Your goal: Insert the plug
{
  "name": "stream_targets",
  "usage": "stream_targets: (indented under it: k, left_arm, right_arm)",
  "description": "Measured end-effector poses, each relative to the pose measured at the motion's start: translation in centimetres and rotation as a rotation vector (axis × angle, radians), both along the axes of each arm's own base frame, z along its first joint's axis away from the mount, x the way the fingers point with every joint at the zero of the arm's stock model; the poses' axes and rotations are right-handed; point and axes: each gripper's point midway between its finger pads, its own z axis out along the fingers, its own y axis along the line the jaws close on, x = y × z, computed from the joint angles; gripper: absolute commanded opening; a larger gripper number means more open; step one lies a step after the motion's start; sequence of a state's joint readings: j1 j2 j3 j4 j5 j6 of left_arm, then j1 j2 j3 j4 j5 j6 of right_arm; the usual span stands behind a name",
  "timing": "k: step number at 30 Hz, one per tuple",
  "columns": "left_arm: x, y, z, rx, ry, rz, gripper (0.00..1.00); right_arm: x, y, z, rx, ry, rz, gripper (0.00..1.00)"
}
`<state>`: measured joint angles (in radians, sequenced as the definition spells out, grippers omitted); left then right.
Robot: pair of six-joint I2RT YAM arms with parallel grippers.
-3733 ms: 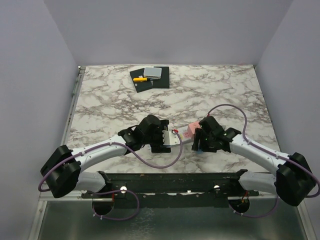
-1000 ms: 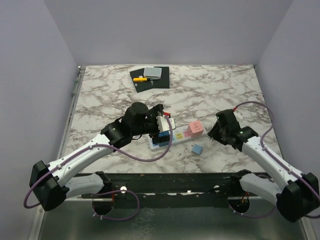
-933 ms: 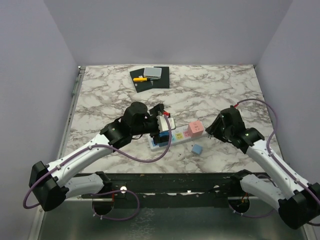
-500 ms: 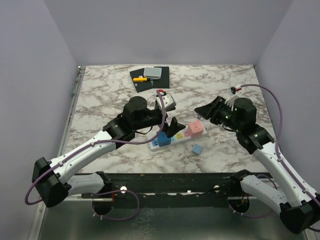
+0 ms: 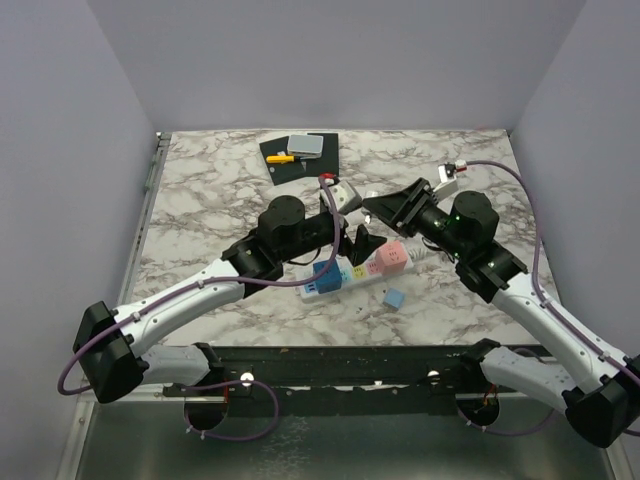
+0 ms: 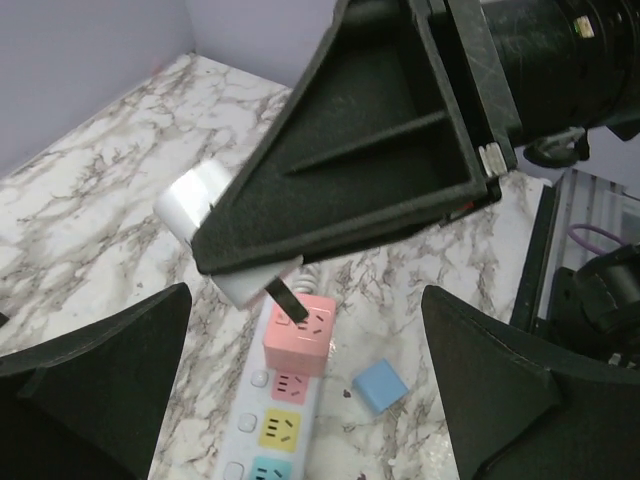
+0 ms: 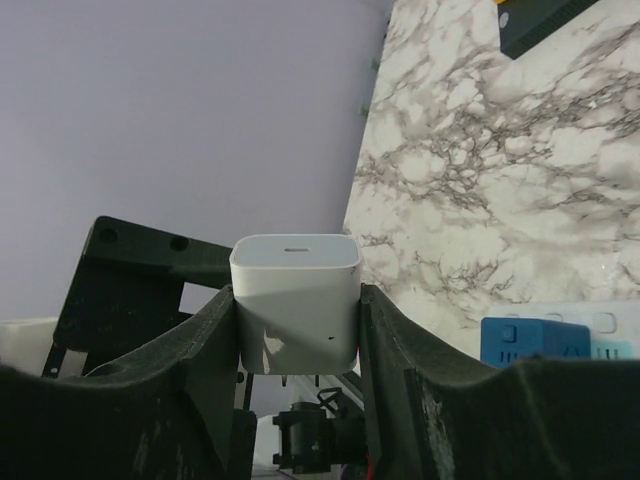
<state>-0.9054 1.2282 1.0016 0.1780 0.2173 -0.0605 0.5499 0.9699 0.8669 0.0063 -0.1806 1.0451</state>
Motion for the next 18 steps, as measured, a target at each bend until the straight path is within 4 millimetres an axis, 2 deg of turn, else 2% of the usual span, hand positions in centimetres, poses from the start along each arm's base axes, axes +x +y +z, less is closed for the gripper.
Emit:
stream_targets:
  k: [3,10,13,16,18]
  left_arm:
    - [0.6,0.1,0.7,-0.008,-0.027,0.026,0.94]
    - [1.5,1.0,1.9,-0.004,-0.095,0.083,0.63]
    - [1.8,1.7,2.1,0.017,-0.128,0.104,0.54]
    - [1.8,2.2,2.5,0.024,-0.155,0.110,0.44]
    - [1.5,2.5,2.9,0.022,-0.174,0.108,0.32]
  right_arm:
    - [-0.4,1.1,-0.1,0.012,0.008,0.029,0.16]
    - [-1.2,3.1,0.4,0.045,-0.002,0.080,0.16]
    - [-1.4,3.4,0.7,0.063,0.001,0.086,0.16]
    - [-1.7,3.5,1.3,0.088,0.000,0.094,0.20]
    - [-2.0,3.6,1.7,0.103,-0.007,0.104,0.26]
